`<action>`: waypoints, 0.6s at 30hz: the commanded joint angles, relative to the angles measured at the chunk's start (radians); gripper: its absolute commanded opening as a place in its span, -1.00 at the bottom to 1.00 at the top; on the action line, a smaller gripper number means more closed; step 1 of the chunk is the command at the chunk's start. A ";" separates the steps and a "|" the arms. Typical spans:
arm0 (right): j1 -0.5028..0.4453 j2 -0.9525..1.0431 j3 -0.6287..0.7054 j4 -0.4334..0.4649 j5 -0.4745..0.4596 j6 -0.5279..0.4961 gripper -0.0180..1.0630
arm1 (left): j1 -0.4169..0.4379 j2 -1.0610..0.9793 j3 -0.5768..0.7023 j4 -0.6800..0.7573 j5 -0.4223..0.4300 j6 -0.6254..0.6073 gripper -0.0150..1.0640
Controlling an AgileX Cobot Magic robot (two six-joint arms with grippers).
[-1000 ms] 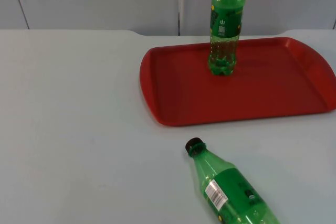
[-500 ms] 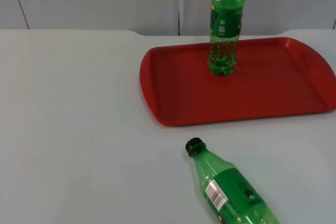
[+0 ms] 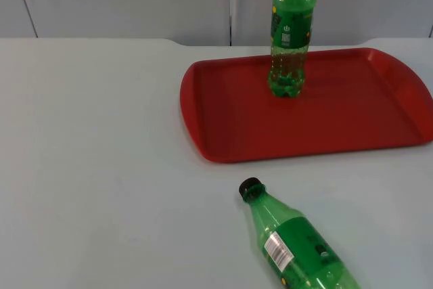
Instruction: Place the bottle upright on the tray.
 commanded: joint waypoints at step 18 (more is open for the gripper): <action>0.000 0.049 -0.024 0.046 -0.067 0.000 0.98 | -0.005 -0.005 0.003 -0.005 0.000 -0.001 0.98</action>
